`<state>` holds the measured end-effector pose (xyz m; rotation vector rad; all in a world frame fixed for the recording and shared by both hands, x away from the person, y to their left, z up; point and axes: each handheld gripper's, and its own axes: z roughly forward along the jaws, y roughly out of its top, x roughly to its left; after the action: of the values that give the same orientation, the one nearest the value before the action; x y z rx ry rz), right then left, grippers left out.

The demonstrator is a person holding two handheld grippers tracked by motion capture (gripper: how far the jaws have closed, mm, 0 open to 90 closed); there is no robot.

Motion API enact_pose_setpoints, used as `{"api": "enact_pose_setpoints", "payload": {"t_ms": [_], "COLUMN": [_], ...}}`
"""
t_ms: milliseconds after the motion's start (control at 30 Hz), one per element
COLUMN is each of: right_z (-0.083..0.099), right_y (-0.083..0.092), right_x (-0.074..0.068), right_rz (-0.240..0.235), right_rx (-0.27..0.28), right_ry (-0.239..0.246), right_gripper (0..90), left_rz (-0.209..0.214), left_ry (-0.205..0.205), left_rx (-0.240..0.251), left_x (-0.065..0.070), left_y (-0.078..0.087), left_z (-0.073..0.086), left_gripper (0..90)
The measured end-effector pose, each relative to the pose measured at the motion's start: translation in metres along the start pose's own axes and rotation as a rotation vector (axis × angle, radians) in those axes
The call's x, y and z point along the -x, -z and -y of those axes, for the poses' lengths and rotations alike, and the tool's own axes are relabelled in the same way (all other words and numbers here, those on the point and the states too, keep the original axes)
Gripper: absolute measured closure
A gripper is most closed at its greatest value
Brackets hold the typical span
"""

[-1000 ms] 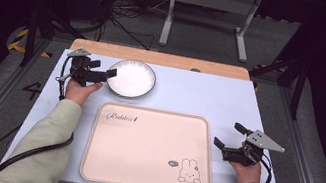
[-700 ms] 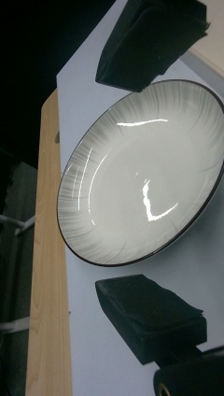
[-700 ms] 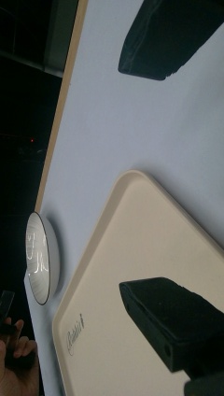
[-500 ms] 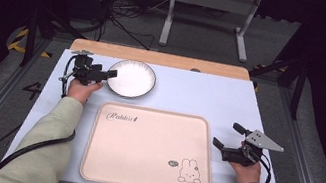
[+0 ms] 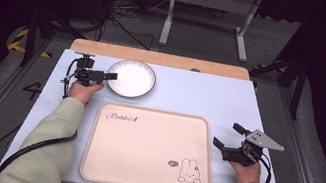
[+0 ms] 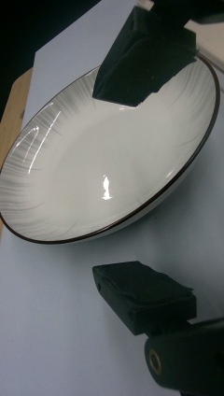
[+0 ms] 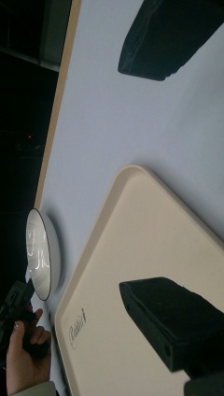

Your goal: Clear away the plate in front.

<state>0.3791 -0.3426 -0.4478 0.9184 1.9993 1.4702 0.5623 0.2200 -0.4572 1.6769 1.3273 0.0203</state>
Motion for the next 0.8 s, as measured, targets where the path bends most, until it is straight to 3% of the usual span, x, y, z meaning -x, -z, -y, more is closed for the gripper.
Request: {"api": "enact_pose_setpoints", "payload": {"t_ms": [367,533,600,667,800], "right_z": [0.000,0.000,0.000,0.000,0.000], "right_y": [-0.001,-0.001,-0.002,-0.002,-0.002], "right_x": [0.000,-0.001,-0.001,-0.001,-0.001], "right_rz": [-0.006,-0.006,-0.004,-0.003,-0.003], "right_rx": [-0.001,-0.003,-0.004,-0.008,-0.008], "right_ry": [-0.003,-0.004,-0.011,-0.010,-0.010], "right_gripper": [0.5,0.9,1.1,1.1,1.4], "left_rz": [-0.005,0.017,0.006,-0.006,-0.055], "left_ry": [0.040,0.124,0.136,0.136,0.091], "left_rx": [-0.043,-0.050,-0.050,-0.045,-0.050], "left_x": [0.000,-0.002,-0.002,-0.002,0.002], "left_y": [-0.008,-0.011,-0.011,-0.011,-0.012], "left_z": [0.002,0.002,0.003,0.003,0.004], "left_gripper": [29.6,37.7,43.0,45.8,52.7]}}
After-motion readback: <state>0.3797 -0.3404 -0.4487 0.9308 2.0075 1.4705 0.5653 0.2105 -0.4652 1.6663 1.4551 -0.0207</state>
